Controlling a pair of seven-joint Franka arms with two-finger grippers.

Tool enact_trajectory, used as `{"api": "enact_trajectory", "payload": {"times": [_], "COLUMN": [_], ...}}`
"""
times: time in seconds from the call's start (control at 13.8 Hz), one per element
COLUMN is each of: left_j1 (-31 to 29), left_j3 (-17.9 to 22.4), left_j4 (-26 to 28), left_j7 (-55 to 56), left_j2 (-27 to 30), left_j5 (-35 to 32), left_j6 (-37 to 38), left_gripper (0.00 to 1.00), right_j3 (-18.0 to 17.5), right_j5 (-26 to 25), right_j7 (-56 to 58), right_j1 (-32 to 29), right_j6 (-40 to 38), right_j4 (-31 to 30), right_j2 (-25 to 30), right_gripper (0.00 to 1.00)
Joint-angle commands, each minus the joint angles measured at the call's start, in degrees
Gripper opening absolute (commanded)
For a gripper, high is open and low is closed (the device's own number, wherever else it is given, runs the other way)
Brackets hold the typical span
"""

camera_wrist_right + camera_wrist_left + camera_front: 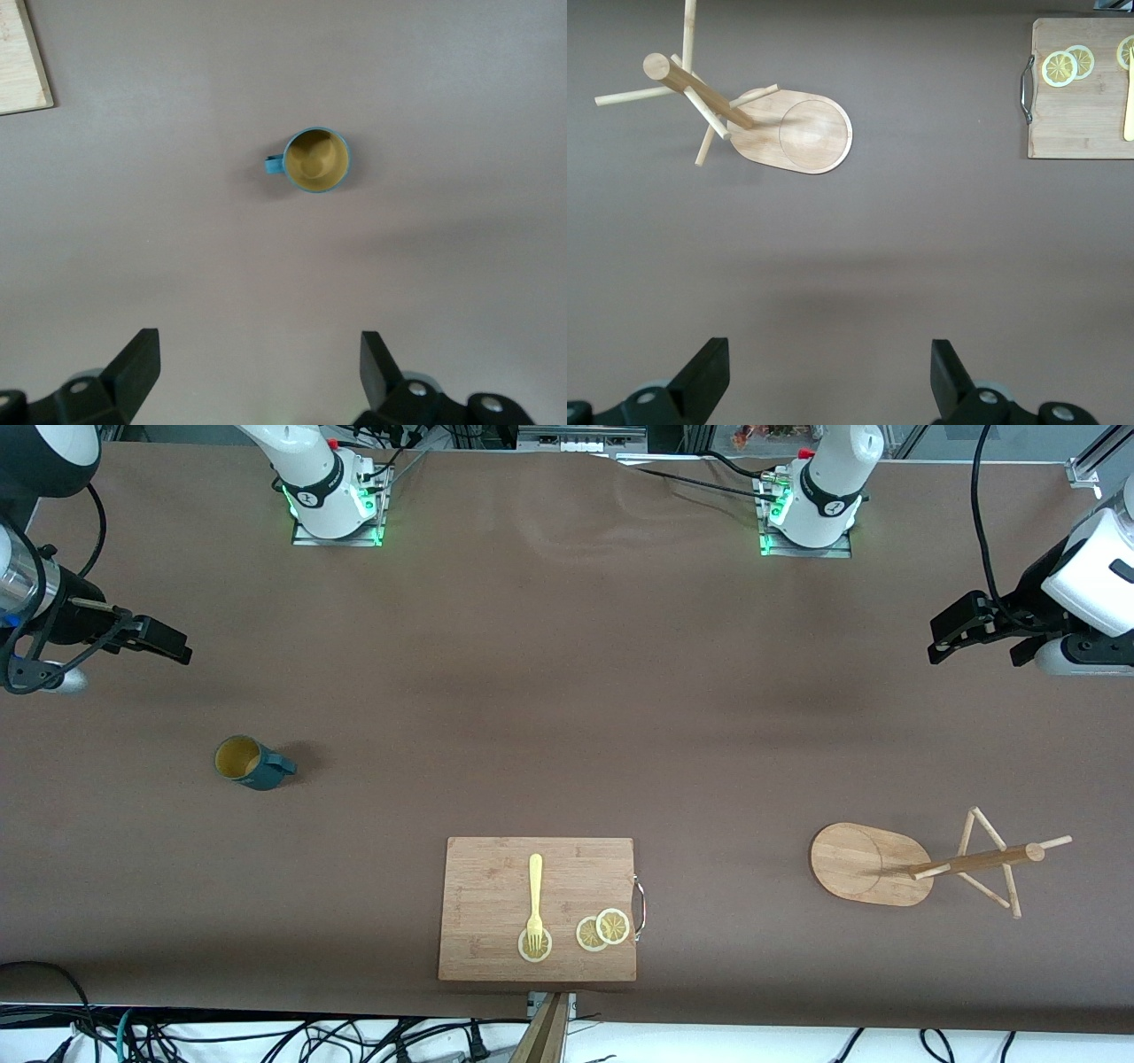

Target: Pass cup and hang on rack

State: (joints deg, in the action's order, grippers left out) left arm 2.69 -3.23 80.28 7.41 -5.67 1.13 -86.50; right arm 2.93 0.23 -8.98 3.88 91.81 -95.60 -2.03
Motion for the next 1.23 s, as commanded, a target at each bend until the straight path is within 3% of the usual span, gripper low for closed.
{"api": "enact_trajectory", "payload": {"times": [0.0, 0.73, 1.16], "left_j1": [-0.6, -0.6, -0.6], "left_j3": [-0.1, -0.2, -0.2], "left_j4": [-1.9, -1.8, -1.8], "left_j7": [-0.6, -0.6, -0.6], "left_j2": [-0.7, -0.7, -0.7], "left_j5": [-1.7, -1.4, -1.5], "left_j6": [0.5, 0.5, 0.5], "left_gripper": [1.0, 1.0, 1.0], "right_j3": [-1.1, -0.6, 1.5], "right_j5": [0.5, -0.2, 0.1], "right_j7": [-0.6, 0.1, 0.5], "right_j1": [0.0, -0.3, -4.5], "right_j6": [-0.5, -0.6, -0.3], "right_j4": [0.9, 1.0, 0.9], "right_j2": [0.4, -0.2, -2.2], "right_gripper": [1.0, 1.0, 1.0]}}
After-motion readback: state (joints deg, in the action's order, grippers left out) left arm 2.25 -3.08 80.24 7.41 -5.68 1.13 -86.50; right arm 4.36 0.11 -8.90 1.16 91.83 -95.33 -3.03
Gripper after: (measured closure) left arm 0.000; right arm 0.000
